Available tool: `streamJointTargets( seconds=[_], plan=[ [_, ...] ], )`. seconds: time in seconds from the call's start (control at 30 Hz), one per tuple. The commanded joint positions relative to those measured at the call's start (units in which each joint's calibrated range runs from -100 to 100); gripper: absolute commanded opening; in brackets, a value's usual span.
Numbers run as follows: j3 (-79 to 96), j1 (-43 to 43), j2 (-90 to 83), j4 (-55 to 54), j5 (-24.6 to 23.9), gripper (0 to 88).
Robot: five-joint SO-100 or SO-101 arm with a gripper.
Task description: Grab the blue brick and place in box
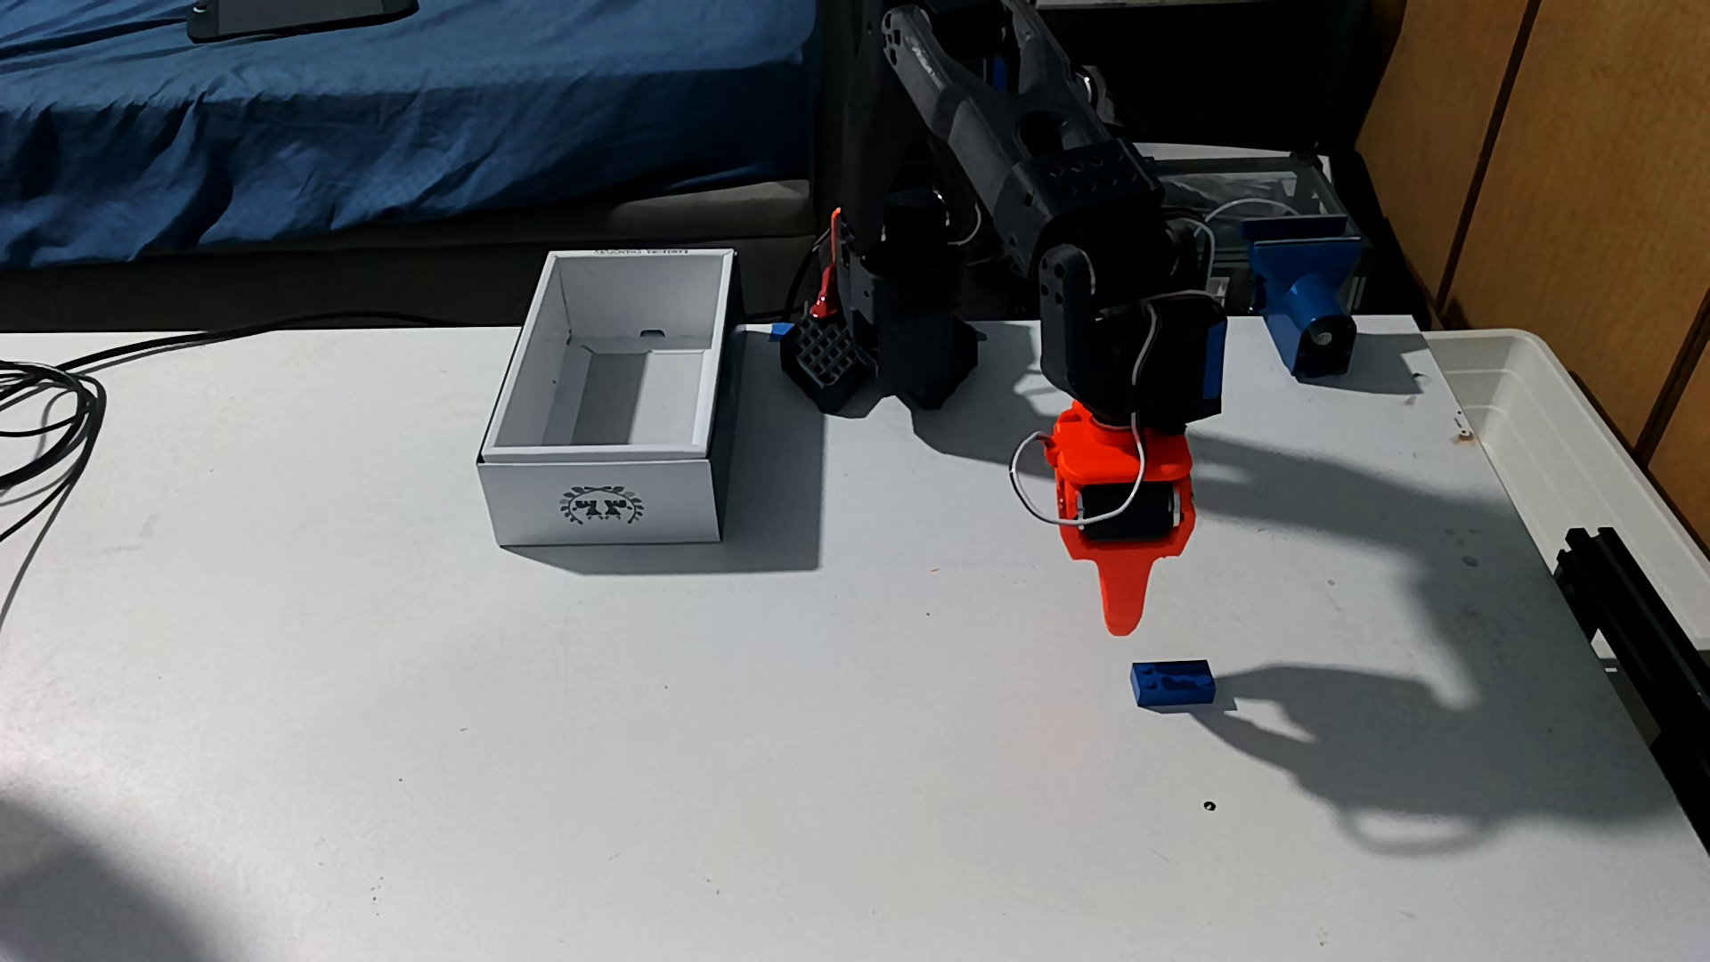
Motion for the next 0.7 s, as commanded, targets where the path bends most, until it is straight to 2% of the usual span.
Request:
streamJointTargets(
  seconds=[0.0,0.67],
  plan=[
    [-3.73,0.29,0.39,-0.42,-1.18,1.9],
    [-5.6,-1.72,2.08,-0.42,-5.34,1.2]
  ],
)
